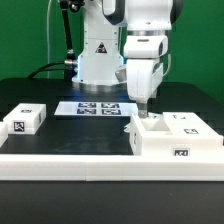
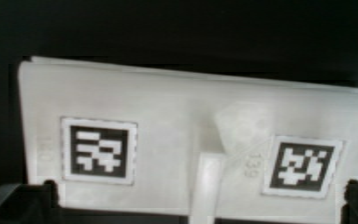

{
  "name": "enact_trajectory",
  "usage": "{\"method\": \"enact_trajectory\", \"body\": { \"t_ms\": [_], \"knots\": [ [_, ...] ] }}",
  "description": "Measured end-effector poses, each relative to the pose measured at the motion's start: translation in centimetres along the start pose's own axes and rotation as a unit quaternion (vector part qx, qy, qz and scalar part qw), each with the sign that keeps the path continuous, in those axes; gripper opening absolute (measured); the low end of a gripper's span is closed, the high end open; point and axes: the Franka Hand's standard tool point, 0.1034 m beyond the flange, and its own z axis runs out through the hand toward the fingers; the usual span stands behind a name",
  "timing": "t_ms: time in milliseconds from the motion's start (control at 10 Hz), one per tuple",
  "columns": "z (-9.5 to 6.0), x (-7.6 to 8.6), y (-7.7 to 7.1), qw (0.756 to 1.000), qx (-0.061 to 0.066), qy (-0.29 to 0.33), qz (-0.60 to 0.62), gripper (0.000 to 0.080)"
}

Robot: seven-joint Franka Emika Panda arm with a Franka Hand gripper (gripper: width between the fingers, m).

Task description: Assemble cabinet

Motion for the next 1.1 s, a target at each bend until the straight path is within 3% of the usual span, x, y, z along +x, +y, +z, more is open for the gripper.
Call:
{"method": "enact_trajectory", "body": {
  "t_ms": [300, 500, 600, 800, 900, 1000, 1100],
  "knots": [
    [1.1, 0.0, -0.5, 1.0, 0.008, 0.003, 0.001, 0.0798],
    [1.4, 0.0, -0.7, 1.0, 0.01, 0.004, 0.002, 0.0547],
    [1.4, 0.0, -0.7, 1.0, 0.01, 0.004, 0.002, 0.0547],
    [1.4, 0.0, -0.7, 1.0, 0.01, 0.004, 0.001, 0.023],
    [1.4, 0.0, -0.7, 1.0, 0.01, 0.004, 0.001, 0.023],
    [1.4, 0.0, -0.7, 1.0, 0.01, 0.005, 0.001, 0.0066],
    [1.4, 0.0, -0.7, 1.0, 0.009, 0.005, 0.001, 0.0068]
  ]
}}
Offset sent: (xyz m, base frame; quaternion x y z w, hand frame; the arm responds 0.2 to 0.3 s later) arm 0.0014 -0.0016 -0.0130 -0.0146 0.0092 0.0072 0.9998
